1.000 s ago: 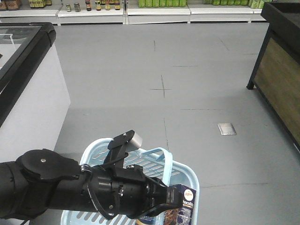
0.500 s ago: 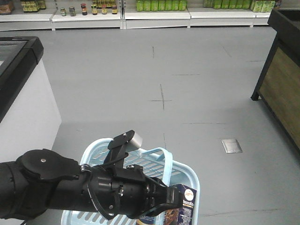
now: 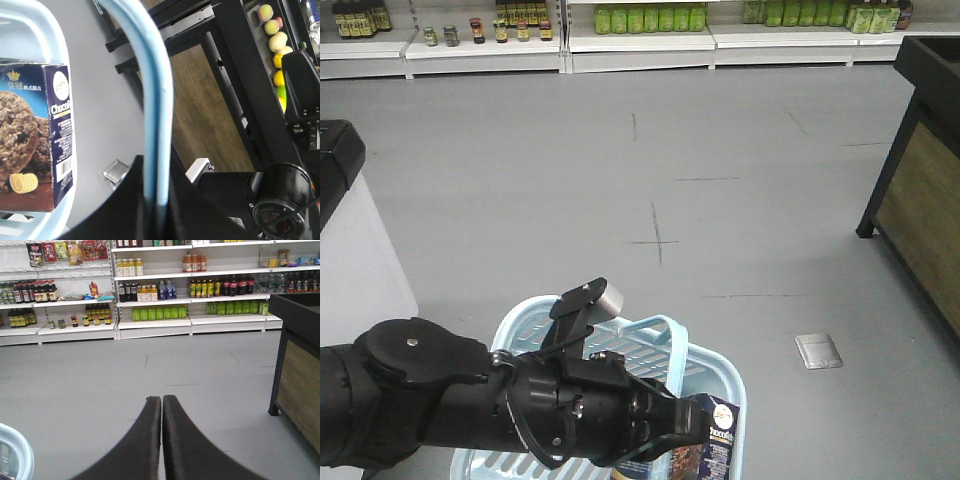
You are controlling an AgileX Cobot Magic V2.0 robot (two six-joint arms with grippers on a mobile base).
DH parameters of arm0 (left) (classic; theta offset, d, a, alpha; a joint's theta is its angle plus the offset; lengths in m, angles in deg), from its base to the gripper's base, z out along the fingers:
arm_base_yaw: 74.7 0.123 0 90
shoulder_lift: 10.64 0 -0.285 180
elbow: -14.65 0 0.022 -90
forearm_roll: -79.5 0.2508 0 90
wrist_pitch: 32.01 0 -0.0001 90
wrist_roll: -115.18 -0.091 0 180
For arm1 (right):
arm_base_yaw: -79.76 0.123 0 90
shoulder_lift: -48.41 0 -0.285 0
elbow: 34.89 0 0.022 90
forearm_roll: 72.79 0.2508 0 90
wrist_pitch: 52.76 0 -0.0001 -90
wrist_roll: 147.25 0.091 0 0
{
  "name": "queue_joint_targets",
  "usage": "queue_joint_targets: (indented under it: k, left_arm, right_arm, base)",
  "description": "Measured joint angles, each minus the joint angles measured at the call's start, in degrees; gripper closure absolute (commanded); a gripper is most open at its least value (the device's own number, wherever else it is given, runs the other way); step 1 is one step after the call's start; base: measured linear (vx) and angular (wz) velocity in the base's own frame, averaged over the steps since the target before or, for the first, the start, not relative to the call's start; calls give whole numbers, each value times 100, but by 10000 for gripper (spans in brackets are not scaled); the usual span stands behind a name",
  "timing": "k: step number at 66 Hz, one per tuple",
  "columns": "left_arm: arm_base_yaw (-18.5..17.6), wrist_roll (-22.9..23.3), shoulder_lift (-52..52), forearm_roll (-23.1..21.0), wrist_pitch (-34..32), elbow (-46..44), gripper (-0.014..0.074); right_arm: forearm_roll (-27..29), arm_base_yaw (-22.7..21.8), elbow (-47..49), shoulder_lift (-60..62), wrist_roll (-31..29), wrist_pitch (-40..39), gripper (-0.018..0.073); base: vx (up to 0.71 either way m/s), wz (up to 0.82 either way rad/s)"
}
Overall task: Left arm holds basket, right arm returns cookies
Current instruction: 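Drive toward the drink shelves carrying the basket in the left gripper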
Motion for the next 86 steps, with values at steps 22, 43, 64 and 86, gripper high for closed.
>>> queue_joint_targets:
  k: [22,43,64,86]
  left_arm:
    - [0,0,0,3,-4,0,603]
    - [0,0,0,3,-5,0,603]
    - [0,0,0,3,-5,0,603]
    - [0,0,0,3,-5,0,603]
  right_arm:
    - [0,0,0,0,0,0,568]
    - [0,0,0,0,0,0,568]
    - [0,0,0,0,0,0,568]
    - [0,0,0,0,0,0,568]
  base:
    - [38,0]
    - [39,4]
    - [37,3]
    - [36,0]
